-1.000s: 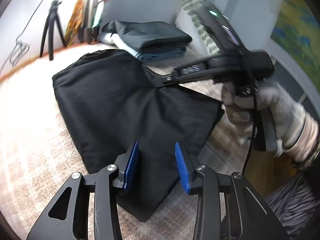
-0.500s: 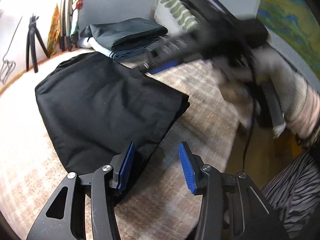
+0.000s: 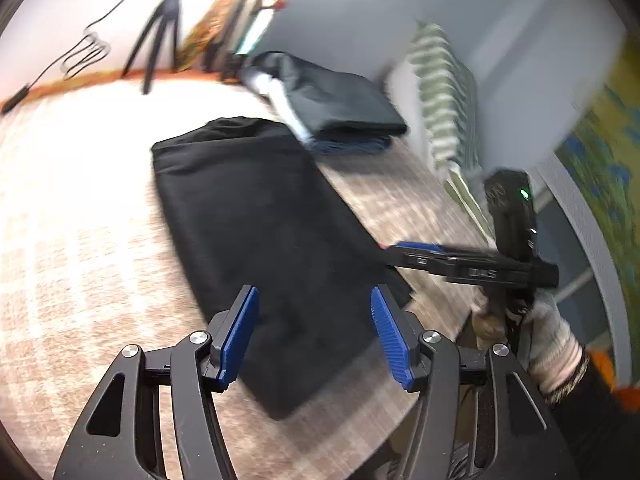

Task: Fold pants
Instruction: 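Grasp the folded trouser bundle with both grippers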

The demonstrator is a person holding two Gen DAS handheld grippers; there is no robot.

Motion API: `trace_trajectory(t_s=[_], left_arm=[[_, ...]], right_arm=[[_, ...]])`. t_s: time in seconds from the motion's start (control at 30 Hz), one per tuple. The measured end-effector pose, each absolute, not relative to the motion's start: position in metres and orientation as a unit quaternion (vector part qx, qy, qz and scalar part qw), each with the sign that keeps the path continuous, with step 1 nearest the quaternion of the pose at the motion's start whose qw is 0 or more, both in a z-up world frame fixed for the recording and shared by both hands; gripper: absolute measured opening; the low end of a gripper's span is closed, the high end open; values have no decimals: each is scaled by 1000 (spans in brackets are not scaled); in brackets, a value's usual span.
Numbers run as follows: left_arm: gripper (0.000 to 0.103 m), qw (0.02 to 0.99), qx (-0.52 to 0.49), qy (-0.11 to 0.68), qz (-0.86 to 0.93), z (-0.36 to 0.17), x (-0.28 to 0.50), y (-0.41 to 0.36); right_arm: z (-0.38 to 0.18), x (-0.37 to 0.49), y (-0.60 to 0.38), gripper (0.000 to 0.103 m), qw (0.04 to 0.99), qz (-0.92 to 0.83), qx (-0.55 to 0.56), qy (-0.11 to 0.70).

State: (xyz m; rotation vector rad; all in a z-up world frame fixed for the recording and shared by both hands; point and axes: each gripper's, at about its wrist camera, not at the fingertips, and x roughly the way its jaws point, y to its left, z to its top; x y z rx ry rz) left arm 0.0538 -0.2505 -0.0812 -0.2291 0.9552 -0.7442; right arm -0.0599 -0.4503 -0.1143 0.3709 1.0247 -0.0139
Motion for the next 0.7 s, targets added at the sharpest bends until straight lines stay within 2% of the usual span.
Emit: trace_trajectory(t_s=[0.03,0.17,0.2,0.5,0.7], left_arm=[[57,814,-119,453,-344,-85,58,-246],[57,802,-172,481,-311,-103,80,-229],[57,796,-183,487,-309,-107,84,-226],[57,770,-234,515,-294,-130,106,-218],[57,761,-248,517,-303,-137,112,-218]], right_arm=[[-115,-59,-453,61,855,-1,193,482],[-116,-53,-469,77,855,-2,242,458],[-117,-50,-472,78,856,-6,246,455],[-143,-14,-495,79,834,26,330,442],[-147,1,-496,78,831,59,337,438]])
